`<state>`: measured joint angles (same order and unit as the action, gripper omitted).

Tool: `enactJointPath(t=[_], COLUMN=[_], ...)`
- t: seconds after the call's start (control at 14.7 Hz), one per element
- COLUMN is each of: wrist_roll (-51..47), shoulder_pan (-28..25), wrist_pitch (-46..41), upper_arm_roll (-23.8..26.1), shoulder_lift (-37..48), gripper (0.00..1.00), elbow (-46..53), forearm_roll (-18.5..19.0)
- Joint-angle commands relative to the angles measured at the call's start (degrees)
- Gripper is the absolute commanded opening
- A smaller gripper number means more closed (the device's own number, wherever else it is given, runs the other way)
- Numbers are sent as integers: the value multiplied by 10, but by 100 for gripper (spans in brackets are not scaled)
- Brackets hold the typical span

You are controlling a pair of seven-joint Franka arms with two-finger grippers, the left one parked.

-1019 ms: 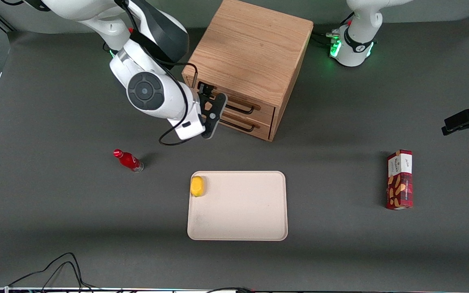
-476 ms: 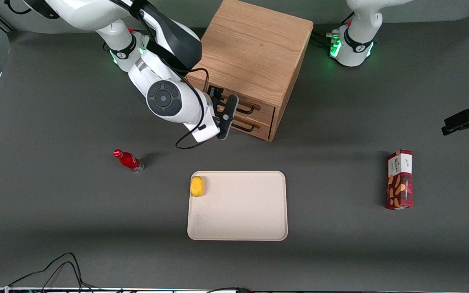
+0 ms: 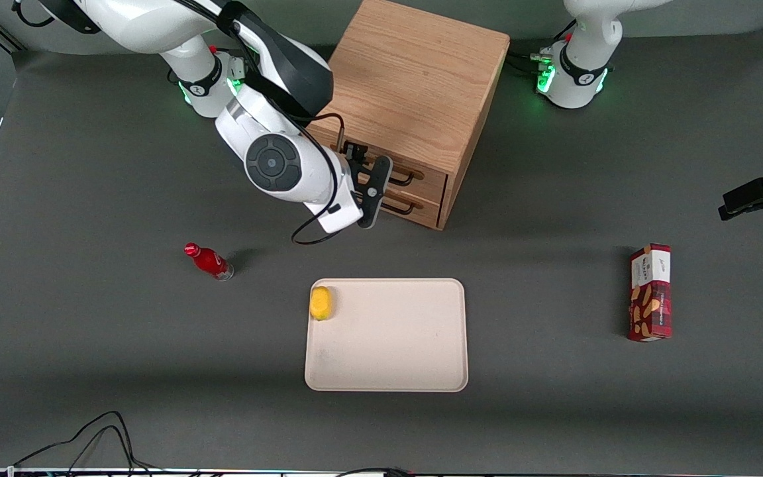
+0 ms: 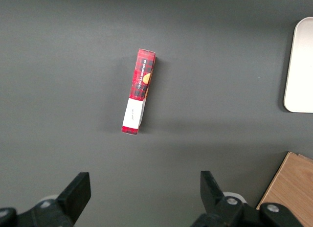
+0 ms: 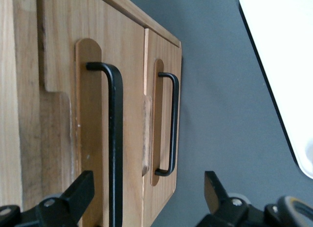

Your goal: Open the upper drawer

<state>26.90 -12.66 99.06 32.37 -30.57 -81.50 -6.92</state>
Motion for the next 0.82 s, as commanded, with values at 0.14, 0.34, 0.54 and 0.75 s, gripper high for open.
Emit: enactJointPath(t=[0.14, 0.34, 0.54, 0.75], wrist_roll=[11, 11, 11, 11], shoulder_pan=[-14, -16, -18, -19], wrist_pitch=[11, 18, 27, 35], upper_arm_roll=[-2, -2, -2, -2], shoulder_lift=[-15, -16, -17, -17], gripper=[100, 100, 100, 100], elbow=[8, 5, -2, -9], forearm_roll=[10, 22, 27, 31])
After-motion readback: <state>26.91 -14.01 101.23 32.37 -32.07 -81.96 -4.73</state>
